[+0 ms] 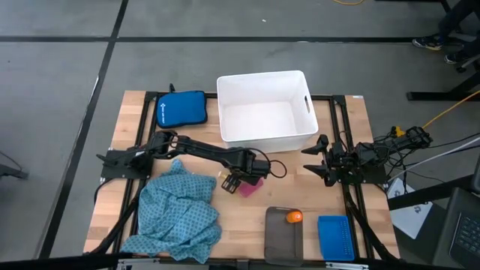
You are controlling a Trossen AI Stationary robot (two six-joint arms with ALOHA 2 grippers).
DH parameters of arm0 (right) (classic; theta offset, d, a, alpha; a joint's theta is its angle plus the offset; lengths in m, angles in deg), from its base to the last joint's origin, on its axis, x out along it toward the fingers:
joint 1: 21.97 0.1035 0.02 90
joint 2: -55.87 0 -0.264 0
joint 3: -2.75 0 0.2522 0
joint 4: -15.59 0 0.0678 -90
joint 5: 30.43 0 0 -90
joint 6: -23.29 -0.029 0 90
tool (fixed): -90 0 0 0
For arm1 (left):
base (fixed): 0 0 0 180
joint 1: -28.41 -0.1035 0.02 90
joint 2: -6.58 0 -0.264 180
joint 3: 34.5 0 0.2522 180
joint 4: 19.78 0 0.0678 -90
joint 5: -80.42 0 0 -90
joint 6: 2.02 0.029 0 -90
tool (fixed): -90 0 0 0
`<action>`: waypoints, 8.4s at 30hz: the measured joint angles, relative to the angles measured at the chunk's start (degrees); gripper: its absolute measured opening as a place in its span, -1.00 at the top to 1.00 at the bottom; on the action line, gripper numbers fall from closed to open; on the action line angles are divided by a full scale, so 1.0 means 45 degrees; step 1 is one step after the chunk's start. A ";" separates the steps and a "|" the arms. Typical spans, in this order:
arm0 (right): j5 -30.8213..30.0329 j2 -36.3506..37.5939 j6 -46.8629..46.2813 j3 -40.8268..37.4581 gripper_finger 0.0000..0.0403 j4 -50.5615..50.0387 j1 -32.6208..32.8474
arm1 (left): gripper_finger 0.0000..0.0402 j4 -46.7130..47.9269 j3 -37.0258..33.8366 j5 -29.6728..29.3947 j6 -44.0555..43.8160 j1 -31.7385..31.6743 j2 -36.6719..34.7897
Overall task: Pick & place medical supplies in basket/bin
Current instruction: Put the brown bandage into the black bin, then put the pink bandage into the black bin
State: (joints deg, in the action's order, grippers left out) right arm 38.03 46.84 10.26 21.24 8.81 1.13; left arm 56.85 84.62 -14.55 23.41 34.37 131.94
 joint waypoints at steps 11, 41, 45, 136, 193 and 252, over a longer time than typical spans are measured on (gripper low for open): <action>0.0026 0.0000 0.0000 0.0000 -0.48 -0.0068 0.0000 | -0.13 0.0067 0.0001 -0.0333 0.0174 0.0004 0.0311; -0.0012 0.0000 0.0000 0.0000 -0.48 -0.0146 0.0000 | 0.68 0.1012 0.3229 -0.0870 -0.0321 0.0956 -0.0194; -0.0010 0.0003 -0.0001 0.0000 -0.48 -0.0146 -0.0002 | 0.68 0.1003 0.4716 -0.0152 -0.0277 0.1265 -0.0203; -0.0007 0.0000 -0.0243 0.0000 -0.48 -0.0340 -0.0005 | 0.67 -1.9667 -0.3536 0.9259 -0.7514 0.0811 -0.0568; -0.0085 0.0000 -0.0335 0.0000 -0.48 -0.0398 -0.0004 | 0.01 -0.7277 -0.3512 0.0230 -0.6835 0.1813 -0.4195; -0.0107 0.0000 -0.0340 0.0000 -0.48 -0.0461 -0.0005 | 0.79 -0.8756 -0.3560 0.2217 -0.7016 0.0918 -0.1359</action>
State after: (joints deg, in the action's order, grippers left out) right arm 37.55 46.84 8.73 21.24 6.73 1.10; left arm 17.45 68.60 -4.57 -8.17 38.50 125.83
